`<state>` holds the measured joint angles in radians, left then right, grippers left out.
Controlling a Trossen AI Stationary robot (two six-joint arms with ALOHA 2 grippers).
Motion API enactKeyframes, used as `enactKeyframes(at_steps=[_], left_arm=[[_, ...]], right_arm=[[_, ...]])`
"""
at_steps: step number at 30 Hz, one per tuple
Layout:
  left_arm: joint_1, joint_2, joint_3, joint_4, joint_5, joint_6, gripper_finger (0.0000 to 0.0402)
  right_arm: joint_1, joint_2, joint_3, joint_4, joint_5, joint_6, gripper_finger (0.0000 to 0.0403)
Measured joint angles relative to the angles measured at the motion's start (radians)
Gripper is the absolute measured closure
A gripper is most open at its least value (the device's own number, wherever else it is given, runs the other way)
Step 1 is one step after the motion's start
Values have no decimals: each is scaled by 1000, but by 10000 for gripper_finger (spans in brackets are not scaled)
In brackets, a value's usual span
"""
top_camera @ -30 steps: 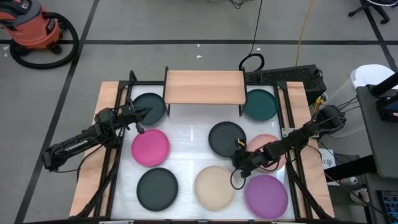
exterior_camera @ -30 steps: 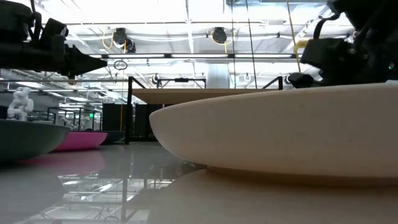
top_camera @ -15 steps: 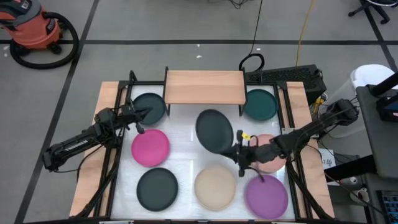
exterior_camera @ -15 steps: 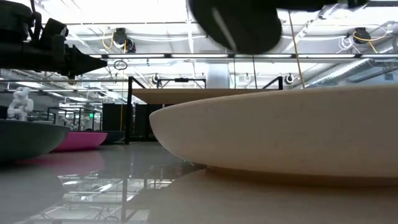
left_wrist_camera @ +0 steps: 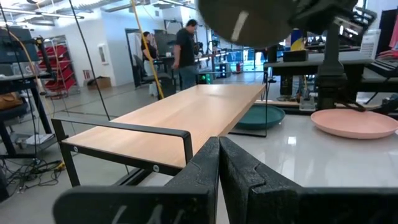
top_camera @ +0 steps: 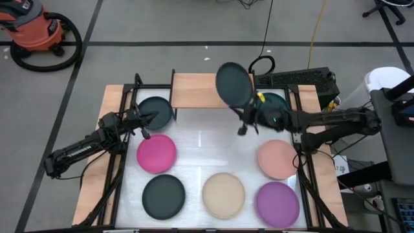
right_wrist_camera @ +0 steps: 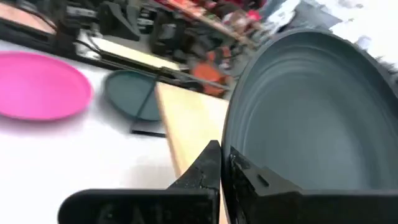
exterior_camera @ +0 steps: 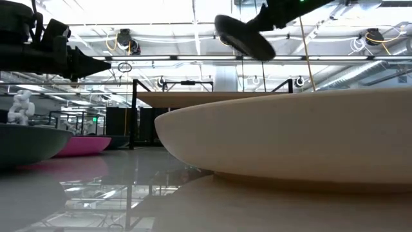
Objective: Place and stack plates onto a shelf
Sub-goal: Put the top black plate on the shelf, then stack the left green plate on the black plate on the shelf
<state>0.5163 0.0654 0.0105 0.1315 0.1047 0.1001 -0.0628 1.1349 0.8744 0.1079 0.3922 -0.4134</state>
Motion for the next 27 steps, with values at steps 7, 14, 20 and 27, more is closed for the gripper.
enactKeyframes(at_steps=[7, 14, 20, 27], left_arm=[[0, 0, 0, 0, 0, 0, 385], [0, 0, 0, 0, 0, 0, 385], [0, 0, 0, 0, 0, 0, 385], [0, 0, 0, 0, 0, 0, 385]], right_arm=[[-185, 91, 25, -18, -218, 10, 402], [-283, 228, 26, -31, -267, 35, 402], [-299, 274, 27, -26, -258, 32, 395], [-296, 263, 27, -39, -260, 72, 360]])
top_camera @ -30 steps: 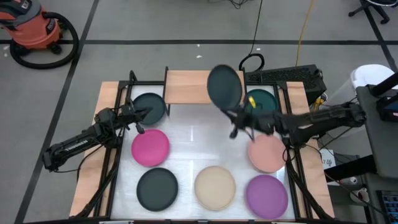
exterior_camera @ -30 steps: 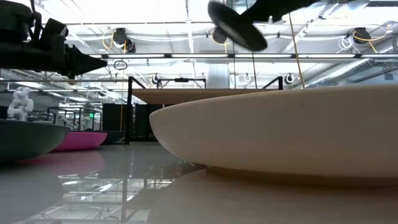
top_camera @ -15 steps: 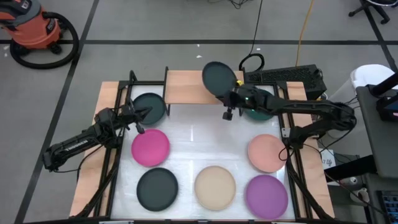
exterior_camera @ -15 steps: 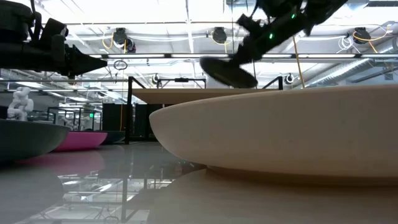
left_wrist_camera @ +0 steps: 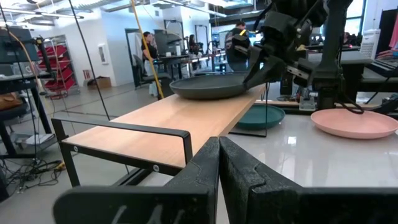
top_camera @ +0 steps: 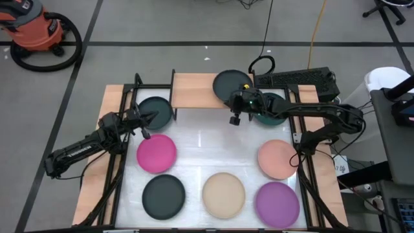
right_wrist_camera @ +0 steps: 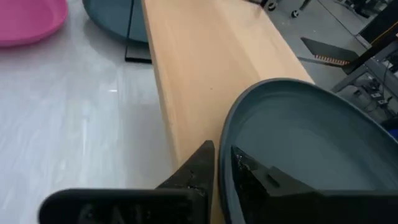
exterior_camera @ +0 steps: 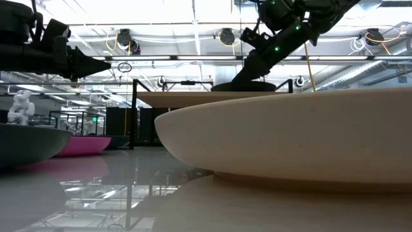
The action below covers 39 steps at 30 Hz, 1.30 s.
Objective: Place and stack plates onto a shelf
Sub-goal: Stack the left green plate on the black plate on the shelf
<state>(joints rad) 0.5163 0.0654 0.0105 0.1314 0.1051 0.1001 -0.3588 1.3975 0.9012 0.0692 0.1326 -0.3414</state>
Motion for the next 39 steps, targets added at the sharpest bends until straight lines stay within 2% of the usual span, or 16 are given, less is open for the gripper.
enactKeyframes(at_steps=[8, 16, 21, 23, 27, 31, 39], left_arm=[[0, 0, 0, 0, 0, 0, 385], [0, 0, 0, 0, 0, 0, 385], [0, 0, 0, 0, 0, 0, 385], [0, 0, 0, 0, 0, 0, 385], [0, 0, 0, 0, 0, 0, 385], [0, 0, 0, 0, 0, 0, 385], [0, 0, 0, 0, 0, -94, 385]], right_arm=[[23, -33, -1, -11, -3, 20, 336], [117, -160, -1, 106, -3, 21, 333], [195, -249, -1, 140, -14, 138, 333], [227, -272, -4, 142, -55, 187, 333], [305, -288, -43, 174, -139, 224, 332], [379, -283, -120, 244, -136, 174, 332], [436, -283, -256, 430, -130, 171, 332]])
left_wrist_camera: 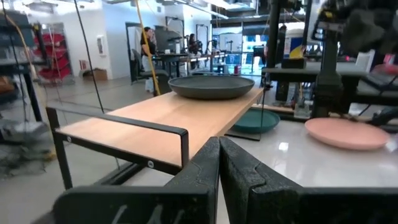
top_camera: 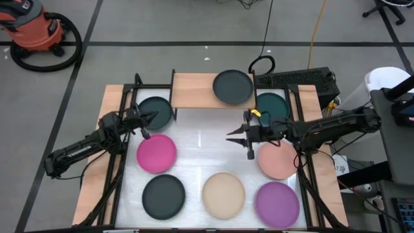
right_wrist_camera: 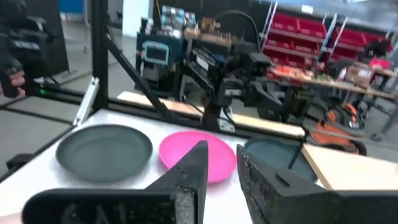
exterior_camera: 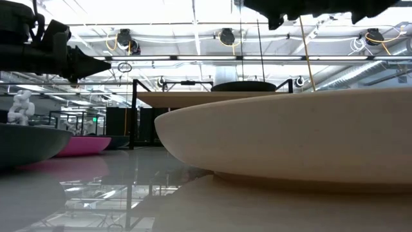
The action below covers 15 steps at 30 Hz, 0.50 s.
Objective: Place and stack plates onto a shelf
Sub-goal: Stack the left green plate on the black plate on the shelf
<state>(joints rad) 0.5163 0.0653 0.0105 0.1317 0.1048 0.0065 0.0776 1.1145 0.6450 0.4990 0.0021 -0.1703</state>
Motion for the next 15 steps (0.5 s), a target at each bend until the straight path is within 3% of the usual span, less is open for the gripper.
enactKeyframes(at_steps=[6, 15], left_arm=[[0, 0, 0, 0, 0, -203, 385], [0, 0, 0, 108, 1, -296, 385]], right_arm=[[5, 0, -87, 200, -3, 10, 332], [9, 0, -148, 354, -3, 27, 332]])
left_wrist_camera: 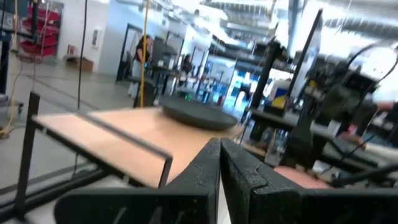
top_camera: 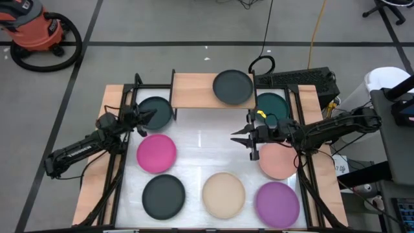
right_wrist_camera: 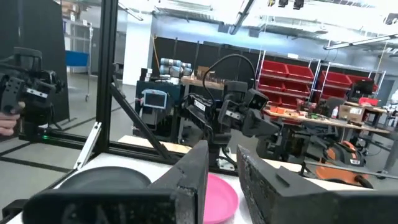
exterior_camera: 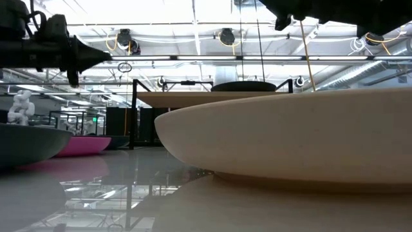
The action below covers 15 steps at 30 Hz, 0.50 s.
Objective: Place and stack plates onto a shelf
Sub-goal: Stack the left green plate on the black plate on the shelf
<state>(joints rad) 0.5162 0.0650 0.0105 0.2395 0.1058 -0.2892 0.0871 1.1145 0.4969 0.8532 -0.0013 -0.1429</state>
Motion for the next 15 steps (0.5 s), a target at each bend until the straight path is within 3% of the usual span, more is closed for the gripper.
enactKeyframes(at_steps=[9, 15], left_arm=[[0, 0, 0, 144, 1, 45, 385], [0, 0, 0, 289, 0, 121, 385]], right_arm=[[0, 0, 0, 29, 13, -85, 332], [-4, 0, 0, 86, 146, -218, 332]])
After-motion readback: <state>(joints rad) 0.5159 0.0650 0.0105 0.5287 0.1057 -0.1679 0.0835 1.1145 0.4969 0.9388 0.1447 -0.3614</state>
